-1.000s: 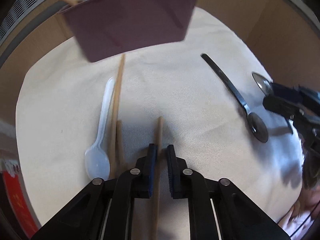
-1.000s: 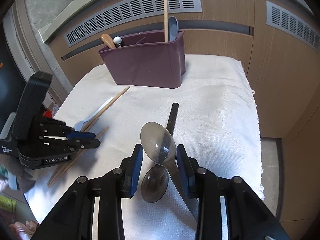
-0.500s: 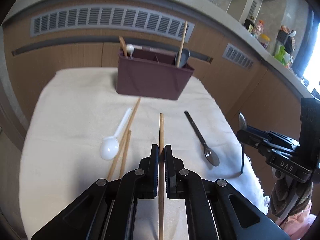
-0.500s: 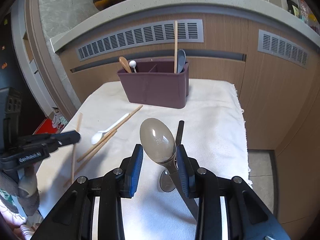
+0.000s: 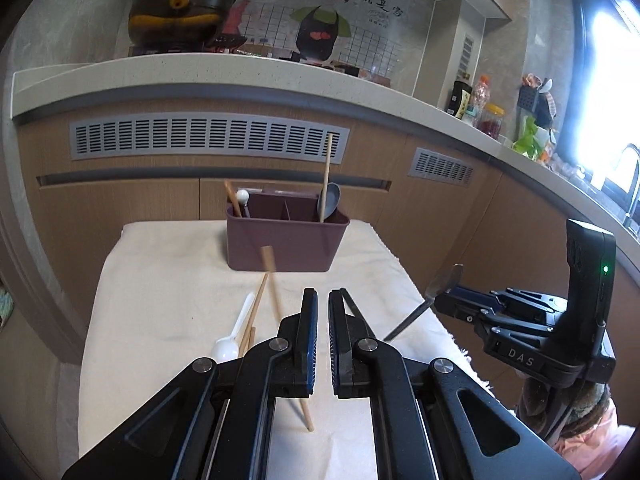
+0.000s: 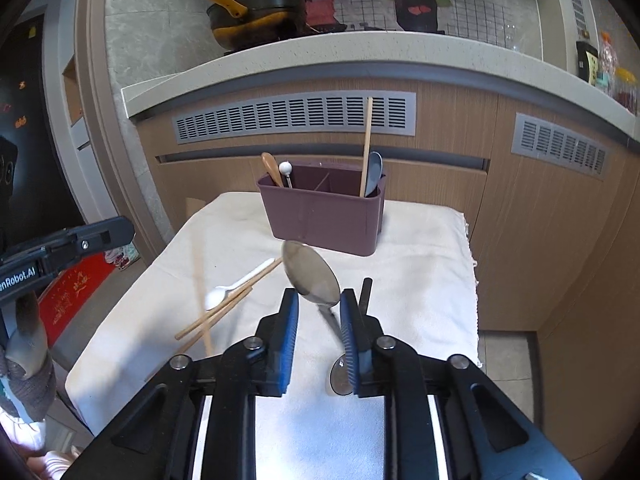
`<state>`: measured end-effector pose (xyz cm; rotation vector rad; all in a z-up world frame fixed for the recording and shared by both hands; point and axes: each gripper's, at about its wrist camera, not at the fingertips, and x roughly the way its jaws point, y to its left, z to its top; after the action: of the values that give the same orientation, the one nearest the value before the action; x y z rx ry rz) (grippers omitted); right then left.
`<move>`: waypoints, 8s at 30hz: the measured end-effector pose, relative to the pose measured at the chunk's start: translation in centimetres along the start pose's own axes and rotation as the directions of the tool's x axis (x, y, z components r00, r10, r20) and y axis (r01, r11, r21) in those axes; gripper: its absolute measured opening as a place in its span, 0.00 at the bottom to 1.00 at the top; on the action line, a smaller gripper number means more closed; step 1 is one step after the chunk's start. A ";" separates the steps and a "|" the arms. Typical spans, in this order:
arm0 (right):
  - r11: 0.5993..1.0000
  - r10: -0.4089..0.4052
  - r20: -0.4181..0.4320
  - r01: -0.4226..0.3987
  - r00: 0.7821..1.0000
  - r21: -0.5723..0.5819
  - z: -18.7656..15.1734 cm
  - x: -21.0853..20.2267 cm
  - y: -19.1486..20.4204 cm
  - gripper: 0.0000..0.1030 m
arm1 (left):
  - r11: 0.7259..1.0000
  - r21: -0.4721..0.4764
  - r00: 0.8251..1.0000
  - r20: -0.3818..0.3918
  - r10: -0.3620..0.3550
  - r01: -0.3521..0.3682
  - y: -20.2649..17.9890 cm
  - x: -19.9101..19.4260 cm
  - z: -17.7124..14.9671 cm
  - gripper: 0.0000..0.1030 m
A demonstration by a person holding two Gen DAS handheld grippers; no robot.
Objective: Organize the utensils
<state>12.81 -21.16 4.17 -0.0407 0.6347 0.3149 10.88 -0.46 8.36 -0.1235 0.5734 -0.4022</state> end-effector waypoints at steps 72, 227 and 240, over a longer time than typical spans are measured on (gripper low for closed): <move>0.996 0.090 -0.189 -0.084 0.978 0.043 0.3 8.3 -3.2 0.30 | 0.994 -0.077 0.881 -0.473 0.033 -0.079 4.0 17.1 -4.5 0.55; 0.987 -0.160 -0.298 0.143 0.941 -0.079 -1.2 17.5 -1.5 0.76 | 0.962 -0.099 0.935 -0.278 0.220 -0.255 12.2 10.5 -6.4 0.76; 0.997 -0.074 -0.367 0.069 0.927 -0.026 -3.4 17.1 -2.2 0.11 | 0.991 -0.073 0.925 -0.372 0.078 -0.113 9.4 11.4 -8.3 0.76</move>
<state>24.52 -19.01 -8.77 -0.1375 1.0026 0.2418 18.14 3.52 -6.42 -0.1095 0.9673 -0.3042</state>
